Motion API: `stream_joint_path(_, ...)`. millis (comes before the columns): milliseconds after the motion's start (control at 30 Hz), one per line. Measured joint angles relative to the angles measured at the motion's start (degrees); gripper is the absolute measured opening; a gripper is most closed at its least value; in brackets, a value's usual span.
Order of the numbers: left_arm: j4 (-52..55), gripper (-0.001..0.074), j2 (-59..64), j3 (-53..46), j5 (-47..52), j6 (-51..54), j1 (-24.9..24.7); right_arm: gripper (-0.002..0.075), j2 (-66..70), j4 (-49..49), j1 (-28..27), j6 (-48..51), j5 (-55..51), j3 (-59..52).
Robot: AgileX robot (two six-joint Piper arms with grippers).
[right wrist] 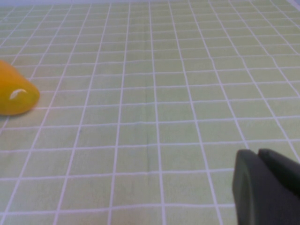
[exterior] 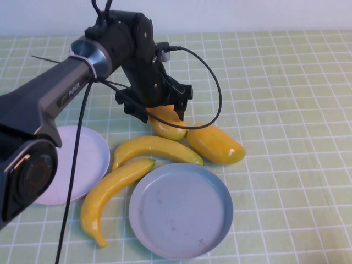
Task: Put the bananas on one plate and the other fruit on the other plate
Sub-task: Put one type of fruit in the left plate
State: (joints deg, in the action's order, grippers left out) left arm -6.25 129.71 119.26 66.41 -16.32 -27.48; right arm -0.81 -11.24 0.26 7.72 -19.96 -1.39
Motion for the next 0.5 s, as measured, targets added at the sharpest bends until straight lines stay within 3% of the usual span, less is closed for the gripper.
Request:
stream_joint_path(400,0.0,0.0643,3.3,0.0,-2.7,0.0,0.0,-0.0015,0.0,0.0,0.0,0.0,0.0,0.0)
stream_joint_path(500,0.0,0.0585,3.4,0.0,-2.8,0.0,0.0,-0.0015,0.0,0.0,0.0,0.0,0.0,0.0)
